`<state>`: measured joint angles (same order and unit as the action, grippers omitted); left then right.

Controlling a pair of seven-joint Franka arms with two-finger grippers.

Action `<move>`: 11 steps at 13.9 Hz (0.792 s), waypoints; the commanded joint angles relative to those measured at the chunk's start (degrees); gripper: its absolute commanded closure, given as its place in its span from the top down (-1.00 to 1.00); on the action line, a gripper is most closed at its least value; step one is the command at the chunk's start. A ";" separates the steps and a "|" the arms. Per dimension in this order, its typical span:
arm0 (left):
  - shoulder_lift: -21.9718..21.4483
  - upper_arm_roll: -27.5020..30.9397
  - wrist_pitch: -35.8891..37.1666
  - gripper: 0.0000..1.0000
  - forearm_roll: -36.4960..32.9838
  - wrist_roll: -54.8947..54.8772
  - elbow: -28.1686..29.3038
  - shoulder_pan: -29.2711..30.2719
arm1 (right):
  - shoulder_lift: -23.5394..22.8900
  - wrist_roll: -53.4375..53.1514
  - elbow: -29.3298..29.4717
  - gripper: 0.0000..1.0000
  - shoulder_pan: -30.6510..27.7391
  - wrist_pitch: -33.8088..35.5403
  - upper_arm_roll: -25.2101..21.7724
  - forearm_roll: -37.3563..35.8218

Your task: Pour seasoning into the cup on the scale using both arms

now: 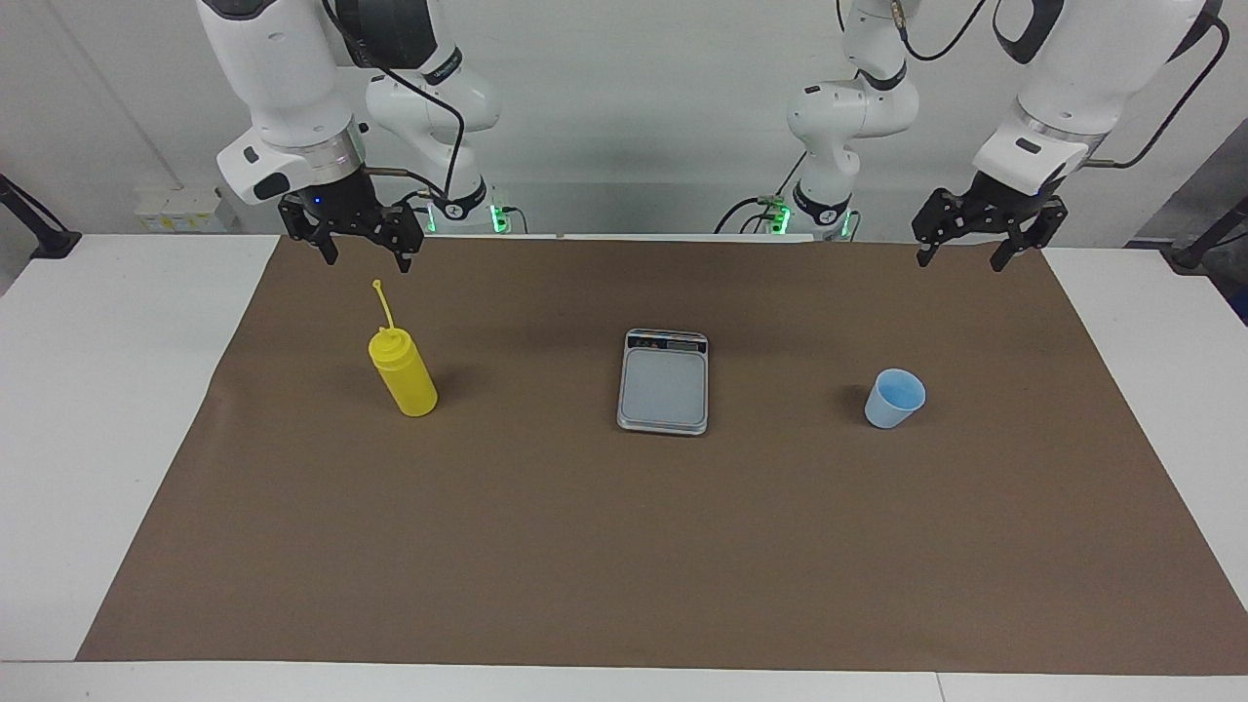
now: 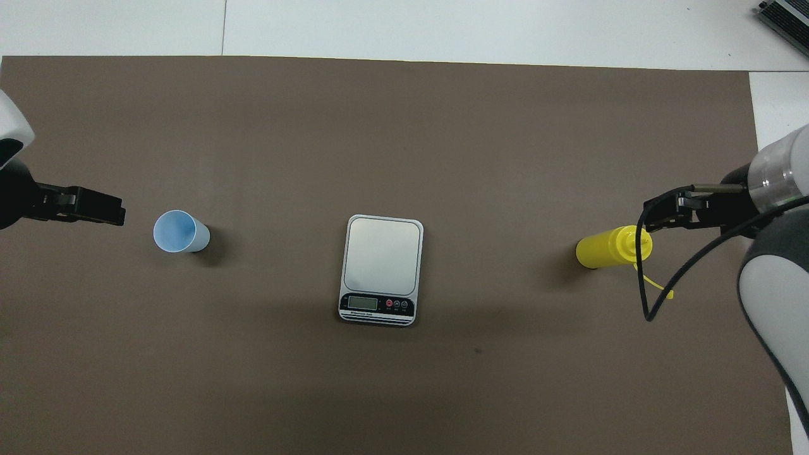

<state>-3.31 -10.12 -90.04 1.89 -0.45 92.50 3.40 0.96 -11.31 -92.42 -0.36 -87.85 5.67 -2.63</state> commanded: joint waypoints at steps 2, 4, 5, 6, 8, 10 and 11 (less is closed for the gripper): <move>0.50 -0.08 -0.05 1.00 0.84 -1.21 -0.66 0.03 | 0.10 1.12 -0.13 1.00 -0.43 0.23 0.31 0.17; 0.41 -0.08 -0.05 1.00 0.84 -1.21 -0.57 0.12 | 0.10 1.12 -0.13 1.00 -0.52 0.23 0.22 0.17; 0.33 -0.08 -0.05 1.00 0.84 -1.21 -0.22 0.21 | 0.10 1.12 -0.13 1.00 -0.52 0.23 0.22 0.17; 0.24 -0.08 -0.22 1.00 0.84 -1.13 -0.04 0.12 | 0.19 1.12 -0.13 1.00 -0.52 0.23 0.22 0.17; 0.15 -0.08 -0.58 1.00 0.84 -0.95 0.05 0.03 | 0.10 1.03 -0.13 1.00 -0.52 0.14 0.31 0.17; 0.15 -0.08 -0.49 1.00 0.84 -0.51 0.31 -0.06 | 0.10 0.94 -0.13 1.00 -0.52 0.14 0.22 0.17; -0.11 -0.08 -0.58 1.00 0.84 -0.51 1.36 0.29 | 0.10 0.94 -0.13 1.00 -0.52 0.14 0.22 0.17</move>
<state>-3.20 -10.22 -90.04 1.89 -0.76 92.67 3.38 0.96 -11.31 -92.42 -0.34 -87.85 5.68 -2.63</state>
